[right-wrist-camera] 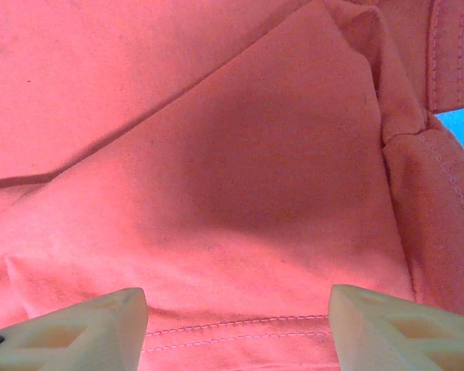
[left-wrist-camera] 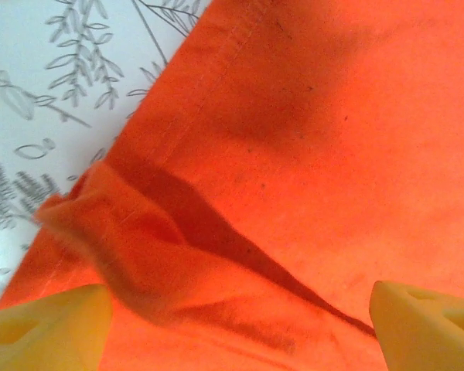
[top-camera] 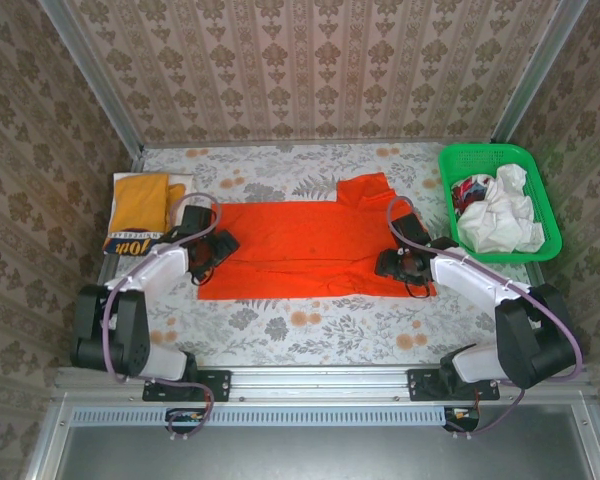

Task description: Fold and stack the t-shirts

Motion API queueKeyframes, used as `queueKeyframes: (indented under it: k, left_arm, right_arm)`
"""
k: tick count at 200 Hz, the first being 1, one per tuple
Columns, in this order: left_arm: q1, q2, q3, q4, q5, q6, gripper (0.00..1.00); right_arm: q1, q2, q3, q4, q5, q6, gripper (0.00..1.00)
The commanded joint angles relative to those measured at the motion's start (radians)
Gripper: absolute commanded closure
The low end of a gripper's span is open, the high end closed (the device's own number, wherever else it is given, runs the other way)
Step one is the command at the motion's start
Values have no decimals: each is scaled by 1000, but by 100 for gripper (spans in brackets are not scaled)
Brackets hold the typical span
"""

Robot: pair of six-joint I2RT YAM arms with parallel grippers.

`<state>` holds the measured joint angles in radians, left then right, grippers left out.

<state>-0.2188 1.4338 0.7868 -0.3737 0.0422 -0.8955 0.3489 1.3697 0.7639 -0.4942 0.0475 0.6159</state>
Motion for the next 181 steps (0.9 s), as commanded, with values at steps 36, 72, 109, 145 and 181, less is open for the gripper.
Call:
queueKeyframes:
  k: [36, 72, 109, 145, 181]
  left_arm:
    - [-1, 161, 146, 5, 54, 12, 16]
    - [-4, 244, 222, 21, 82, 19, 16]
    - [-4, 264, 266, 4, 76, 43, 12]
    - [15, 267, 226, 22, 85, 47, 9]
    - [16, 220, 141, 63, 92, 52, 7]
  right_arm:
    - [8, -6, 14, -4, 27, -16, 36]
    - [5, 15, 43, 11, 79, -23, 36]
    - [4, 124, 118, 32, 78, -33, 36]
    - [-11, 210, 155, 39, 64, -36, 36]
    - [-30, 230, 115, 37, 21, -8, 36]
